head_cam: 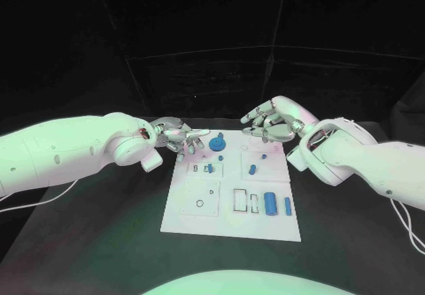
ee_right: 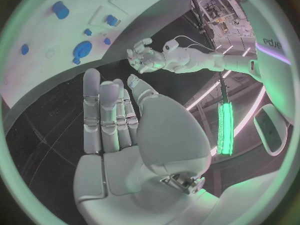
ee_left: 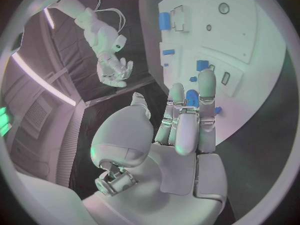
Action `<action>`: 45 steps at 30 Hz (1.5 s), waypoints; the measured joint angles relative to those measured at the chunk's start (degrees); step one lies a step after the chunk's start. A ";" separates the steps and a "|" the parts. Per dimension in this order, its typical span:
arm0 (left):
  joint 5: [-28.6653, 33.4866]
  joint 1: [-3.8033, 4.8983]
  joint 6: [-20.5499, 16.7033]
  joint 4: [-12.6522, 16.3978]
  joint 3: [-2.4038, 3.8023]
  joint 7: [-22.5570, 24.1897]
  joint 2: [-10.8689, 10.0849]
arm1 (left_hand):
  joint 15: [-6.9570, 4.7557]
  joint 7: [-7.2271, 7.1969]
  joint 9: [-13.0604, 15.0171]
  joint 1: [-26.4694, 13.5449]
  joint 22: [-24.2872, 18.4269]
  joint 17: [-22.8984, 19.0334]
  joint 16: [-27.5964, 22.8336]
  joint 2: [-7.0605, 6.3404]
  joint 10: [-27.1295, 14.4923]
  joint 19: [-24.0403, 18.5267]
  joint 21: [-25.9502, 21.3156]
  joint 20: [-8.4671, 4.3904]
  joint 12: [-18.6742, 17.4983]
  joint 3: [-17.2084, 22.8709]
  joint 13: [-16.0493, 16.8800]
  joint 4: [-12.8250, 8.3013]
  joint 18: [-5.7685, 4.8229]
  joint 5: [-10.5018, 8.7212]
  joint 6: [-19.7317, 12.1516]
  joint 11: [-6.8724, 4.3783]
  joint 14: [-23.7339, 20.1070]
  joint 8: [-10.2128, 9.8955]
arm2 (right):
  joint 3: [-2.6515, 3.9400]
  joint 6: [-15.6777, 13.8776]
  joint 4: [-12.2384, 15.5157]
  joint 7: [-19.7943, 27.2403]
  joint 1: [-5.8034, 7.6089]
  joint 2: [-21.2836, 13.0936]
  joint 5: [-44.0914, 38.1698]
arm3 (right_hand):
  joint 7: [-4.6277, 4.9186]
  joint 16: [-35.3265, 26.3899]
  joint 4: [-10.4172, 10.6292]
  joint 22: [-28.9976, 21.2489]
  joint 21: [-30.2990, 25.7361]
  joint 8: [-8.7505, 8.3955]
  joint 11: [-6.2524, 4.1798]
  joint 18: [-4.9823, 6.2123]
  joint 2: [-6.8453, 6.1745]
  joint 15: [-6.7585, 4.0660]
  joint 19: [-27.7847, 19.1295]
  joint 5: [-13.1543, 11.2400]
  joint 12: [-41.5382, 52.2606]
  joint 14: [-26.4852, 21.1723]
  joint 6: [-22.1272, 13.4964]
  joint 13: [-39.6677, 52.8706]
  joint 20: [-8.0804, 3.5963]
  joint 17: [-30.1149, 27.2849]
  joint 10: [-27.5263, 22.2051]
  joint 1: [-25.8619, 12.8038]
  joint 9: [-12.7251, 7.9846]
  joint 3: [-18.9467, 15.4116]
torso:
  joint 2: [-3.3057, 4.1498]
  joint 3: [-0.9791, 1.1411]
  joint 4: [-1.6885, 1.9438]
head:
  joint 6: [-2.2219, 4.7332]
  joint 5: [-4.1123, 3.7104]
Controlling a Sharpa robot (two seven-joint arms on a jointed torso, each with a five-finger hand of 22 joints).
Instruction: Assemble the parts on the task board
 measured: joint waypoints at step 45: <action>-25.41 1.02 17.26 -13.49 0.05 -23.34 18.24 | -2.97 -4.40 8.13 3.87 26.03 4.03 10.67 0.52 10.58 13.13 18.64 -3.28 13.66 -2.48 14.51 0.56 -3.12 0.00 1.94 -4.04 0.51 13.52 | 0.99 -0.63 -2.27 3.01 1.65 -1.47 10.63 | 0.05 -1.55 0.71 -2.20 -3.07 -0.23 0.54 -0.02 -1.94 0.14 2.11 7.71 0.38 0.69 0.05 -1.30 0.10 1.02 -0.14 -1.94 -0.11 1.01 | -0.53 0.31 -0.53 | -1.52 0.19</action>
